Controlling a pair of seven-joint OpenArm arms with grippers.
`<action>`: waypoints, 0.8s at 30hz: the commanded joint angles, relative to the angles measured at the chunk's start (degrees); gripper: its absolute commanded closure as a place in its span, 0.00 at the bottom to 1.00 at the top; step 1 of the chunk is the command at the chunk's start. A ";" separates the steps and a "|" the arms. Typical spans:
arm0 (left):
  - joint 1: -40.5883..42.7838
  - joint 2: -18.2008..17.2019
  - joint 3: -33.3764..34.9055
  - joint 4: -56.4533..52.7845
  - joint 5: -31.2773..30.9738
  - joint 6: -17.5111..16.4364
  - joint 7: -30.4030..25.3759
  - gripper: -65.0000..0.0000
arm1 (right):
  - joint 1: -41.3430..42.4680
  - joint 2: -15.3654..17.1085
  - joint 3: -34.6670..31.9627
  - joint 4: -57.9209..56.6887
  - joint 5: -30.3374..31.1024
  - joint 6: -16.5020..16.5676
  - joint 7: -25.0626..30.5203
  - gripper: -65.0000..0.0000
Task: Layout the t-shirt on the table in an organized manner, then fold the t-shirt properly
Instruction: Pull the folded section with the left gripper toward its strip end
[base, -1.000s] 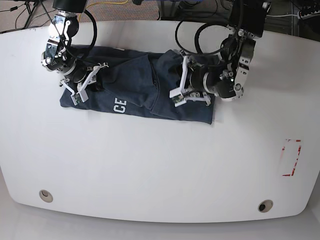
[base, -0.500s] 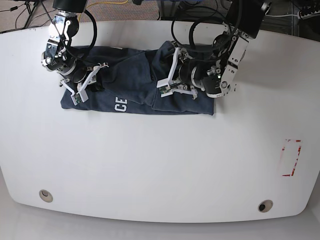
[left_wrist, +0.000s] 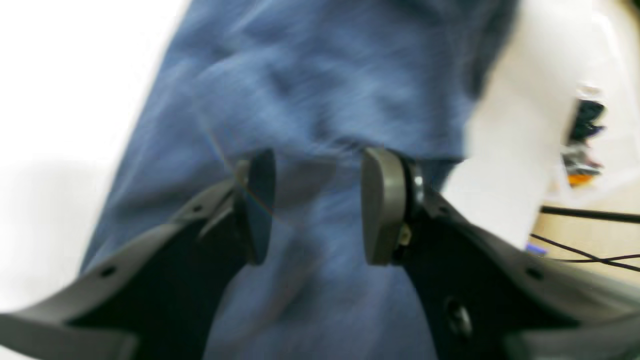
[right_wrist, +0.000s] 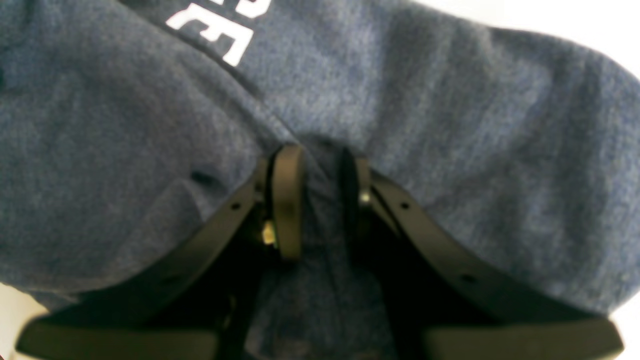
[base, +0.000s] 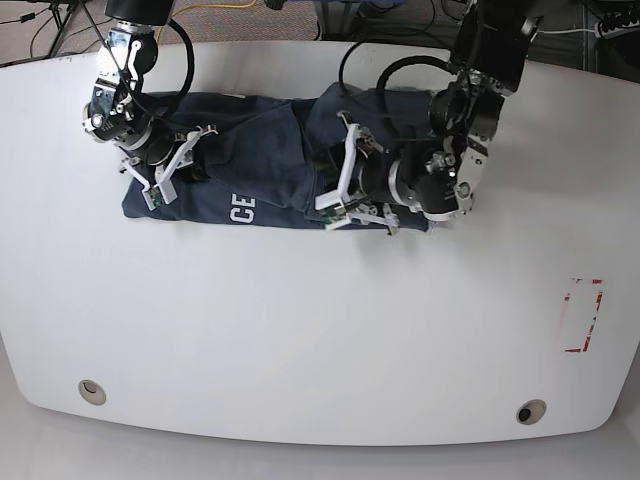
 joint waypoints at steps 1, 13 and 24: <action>-0.62 -2.42 -2.58 1.10 -1.28 -0.06 -0.70 0.61 | -0.13 0.40 0.10 0.51 -0.62 0.30 -1.25 0.81; 6.06 -10.07 -9.70 1.63 -6.64 -0.06 -0.96 0.62 | 0.22 0.40 0.10 0.51 -0.62 0.30 -1.25 0.81; 7.03 -10.33 -5.13 -3.38 -6.46 -0.06 -8.26 0.95 | 0.13 0.40 0.10 0.78 -0.62 0.30 -1.25 0.80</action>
